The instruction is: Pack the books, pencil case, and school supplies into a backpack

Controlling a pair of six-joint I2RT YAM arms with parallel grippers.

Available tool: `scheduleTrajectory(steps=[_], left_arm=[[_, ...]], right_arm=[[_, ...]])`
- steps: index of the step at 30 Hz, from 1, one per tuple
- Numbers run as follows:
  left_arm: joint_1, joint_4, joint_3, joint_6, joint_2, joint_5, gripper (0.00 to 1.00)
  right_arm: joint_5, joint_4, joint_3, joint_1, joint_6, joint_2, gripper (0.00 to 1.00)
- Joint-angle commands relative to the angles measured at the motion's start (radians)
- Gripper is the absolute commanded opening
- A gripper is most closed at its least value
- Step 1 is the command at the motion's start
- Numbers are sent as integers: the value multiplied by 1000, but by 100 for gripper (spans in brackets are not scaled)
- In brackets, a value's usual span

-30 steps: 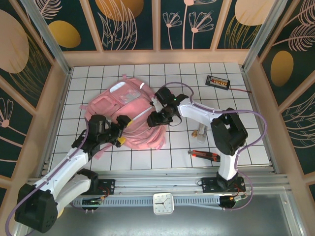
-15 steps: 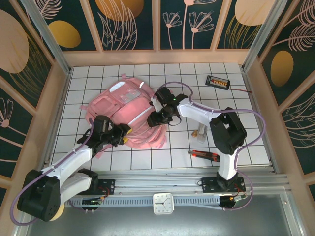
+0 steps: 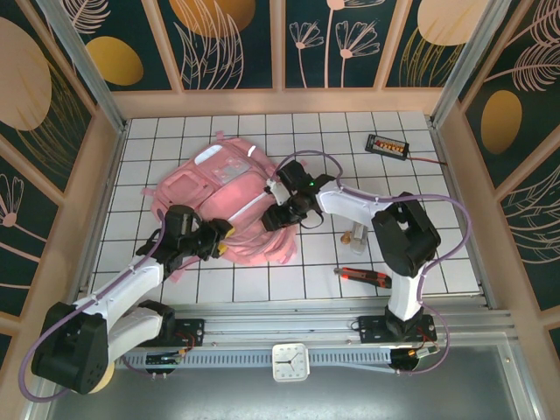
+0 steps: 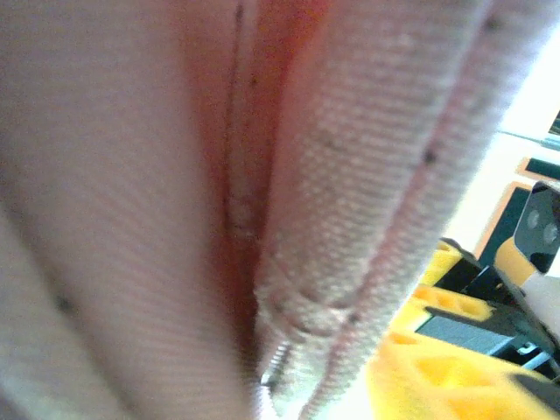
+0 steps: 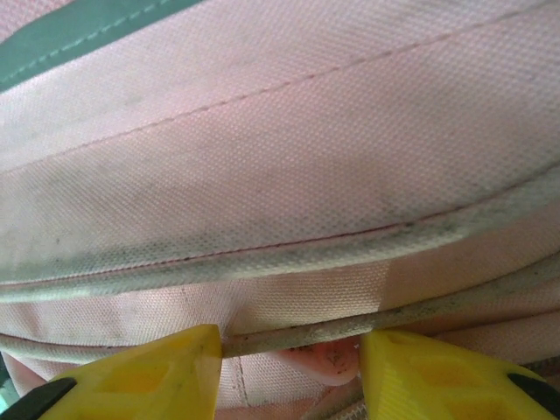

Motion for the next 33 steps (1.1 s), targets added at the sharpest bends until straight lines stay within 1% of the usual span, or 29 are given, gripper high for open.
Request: scheduleTrajectory(steps=[1, 2, 6, 8, 12, 15, 18, 21, 23, 26, 29, 31, 32, 33], left_arm=[[9, 42, 16, 19, -16, 32, 92], [10, 31, 21, 27, -14, 33, 99], [10, -41, 35, 79, -23, 20, 99], [11, -137, 79, 156, -23, -16, 99], [11, -385, 242, 371, 23, -136, 99], [11, -492, 359, 479, 69, -213, 99], [4, -548, 462, 598, 149, -239, 99], [-39, -658, 584, 758, 227, -387, 99], [-64, -675, 621, 846, 246, -431, 99], [-118, -675, 653, 956, 266, -496, 99], [-205, -680, 701, 1059, 300, -572, 99], [-270, -684, 736, 1116, 311, -664, 99], [-287, -675, 739, 1140, 302, -693, 99], [-297, -655, 736, 1169, 289, -698, 99]], right_arm=[[30, -54, -23, 60, -79, -28, 46], [46, -61, -26, 67, -86, -26, 46], [113, -60, -36, 84, -116, -22, 45], [157, -70, -28, 95, -145, -13, 45], [289, -92, -9, 139, -222, 22, 46], [320, -81, -9, 153, -240, 39, 46], [311, -51, -54, 153, -196, 13, 46], [246, 33, -143, 139, -128, -57, 46], [201, 79, -183, 125, -84, -86, 46], [148, 152, -229, 106, -36, -117, 46], [106, 193, -252, 84, -2, -123, 46], [81, 218, -268, 74, 11, -135, 46], [67, 227, -275, 67, 15, -136, 46], [51, 236, -280, 58, 22, -138, 46]])
